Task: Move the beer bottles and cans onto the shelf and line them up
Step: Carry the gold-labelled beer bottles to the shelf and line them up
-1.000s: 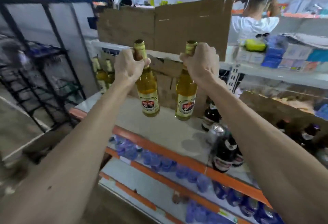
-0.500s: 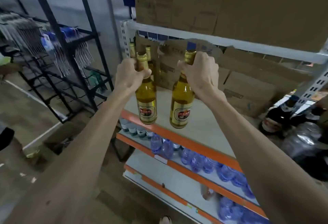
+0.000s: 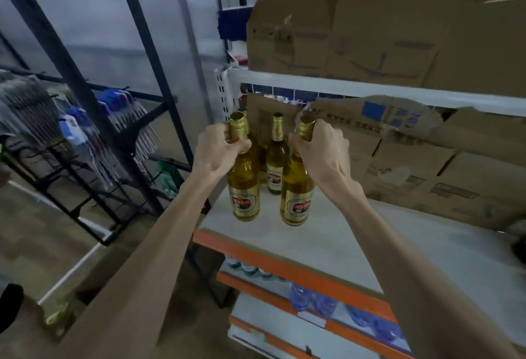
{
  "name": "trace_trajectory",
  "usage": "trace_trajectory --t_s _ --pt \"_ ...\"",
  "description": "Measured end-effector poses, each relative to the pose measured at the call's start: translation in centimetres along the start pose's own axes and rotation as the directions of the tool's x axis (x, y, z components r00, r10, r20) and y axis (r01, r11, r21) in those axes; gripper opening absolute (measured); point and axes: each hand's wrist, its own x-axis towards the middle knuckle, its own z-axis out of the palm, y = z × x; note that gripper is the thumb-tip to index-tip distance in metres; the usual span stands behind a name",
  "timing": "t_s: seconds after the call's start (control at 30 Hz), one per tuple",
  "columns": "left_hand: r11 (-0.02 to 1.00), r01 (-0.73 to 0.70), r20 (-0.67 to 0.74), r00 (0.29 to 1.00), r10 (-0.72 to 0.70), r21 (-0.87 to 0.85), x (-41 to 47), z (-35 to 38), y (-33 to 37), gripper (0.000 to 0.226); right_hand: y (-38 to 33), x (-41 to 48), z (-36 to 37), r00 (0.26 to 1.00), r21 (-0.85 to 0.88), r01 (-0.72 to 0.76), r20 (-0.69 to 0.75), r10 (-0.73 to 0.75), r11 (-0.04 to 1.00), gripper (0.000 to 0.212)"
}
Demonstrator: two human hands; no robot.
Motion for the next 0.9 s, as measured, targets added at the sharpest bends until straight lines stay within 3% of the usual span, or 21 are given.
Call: trace_trajectory --t_s 0.17,0.33,0.57,0.73,0.9 --pt "0.997 -0.016 0.115 0.993 0.024 -0.075 4.4 -1.8 -4.2 0.028 -2.9 1.3 4.4 0.997 0.01 -0.064 -0.035 0.064 0.998 0.026" --pt "0.985 -0.068 0.269 0.957 0.109 -0.159 7.6 -2.8 -7.8 0.023 -5.7 0.9 7.9 0.967 -0.011 -0.216 -0.139 0.213 0.976 0.036" --pt "0.977 -0.118 0.36 0.916 0.175 -0.176 10.3 -1.8 -10.7 0.018 -7.0 1.5 11.1 0.917 -0.03 -0.328 -0.251 0.31 0.944 0.038" --pt "0.966 -0.066 0.412 0.896 0.168 -0.25 11.3 0.3 -11.8 0.015 -5.6 2.2 12.7 0.907 -0.1 -0.375 -0.243 0.343 0.922 0.04" --pt "0.965 -0.085 0.375 0.91 0.177 -0.249 12.4 1.5 -12.6 0.017 -4.1 2.9 14.1 0.914 -0.137 -0.369 -0.233 0.332 0.919 0.042"
